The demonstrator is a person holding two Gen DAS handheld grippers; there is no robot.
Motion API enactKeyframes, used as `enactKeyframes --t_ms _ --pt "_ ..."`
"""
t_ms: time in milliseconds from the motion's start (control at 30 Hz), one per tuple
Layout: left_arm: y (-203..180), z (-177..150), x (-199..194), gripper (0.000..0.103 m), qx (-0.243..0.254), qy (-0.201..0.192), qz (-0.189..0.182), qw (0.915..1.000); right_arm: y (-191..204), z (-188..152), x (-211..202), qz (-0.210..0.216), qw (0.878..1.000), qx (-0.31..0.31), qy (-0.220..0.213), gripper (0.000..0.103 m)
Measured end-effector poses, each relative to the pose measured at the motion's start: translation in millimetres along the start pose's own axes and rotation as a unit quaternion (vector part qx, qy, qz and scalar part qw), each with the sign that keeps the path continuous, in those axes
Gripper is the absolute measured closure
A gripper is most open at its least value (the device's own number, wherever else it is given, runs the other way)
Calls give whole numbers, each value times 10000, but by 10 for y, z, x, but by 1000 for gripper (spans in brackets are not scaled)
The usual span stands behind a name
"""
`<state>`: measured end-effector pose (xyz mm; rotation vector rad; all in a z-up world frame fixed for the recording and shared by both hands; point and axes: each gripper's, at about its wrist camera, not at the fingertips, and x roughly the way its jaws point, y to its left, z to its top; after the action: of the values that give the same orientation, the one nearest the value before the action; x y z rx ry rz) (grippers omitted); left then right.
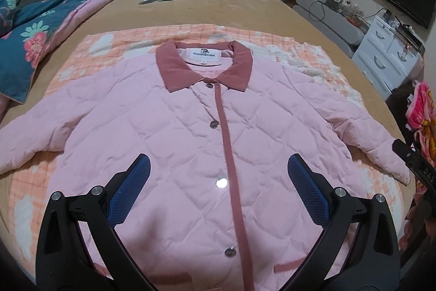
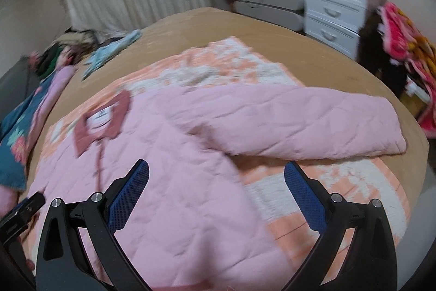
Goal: Fold large clothes
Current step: 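Move the right tool toward the cuff of the sleeve beside it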
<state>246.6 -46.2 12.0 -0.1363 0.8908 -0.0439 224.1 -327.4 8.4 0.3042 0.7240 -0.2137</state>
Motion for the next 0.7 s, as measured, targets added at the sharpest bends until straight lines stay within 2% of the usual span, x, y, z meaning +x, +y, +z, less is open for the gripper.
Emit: enactKeyframes --t_ms 100,333,500,700 --pt "-61 9 161 8 -5 114 -90 9999 -259 27 132 -183 9994 291 49 4" --pt "-195 21 532 8 13 357 -16 9994 -907 48 393 -574 9930 1035 57 4" --pt "-278 68 738 8 109 423 106 9990 -1286 50 520 -760 9842 1598 42 4" --pt "-394 170 894 8 233 400 122 9989 -1742 28 656 -923 9676 2350 55 4"
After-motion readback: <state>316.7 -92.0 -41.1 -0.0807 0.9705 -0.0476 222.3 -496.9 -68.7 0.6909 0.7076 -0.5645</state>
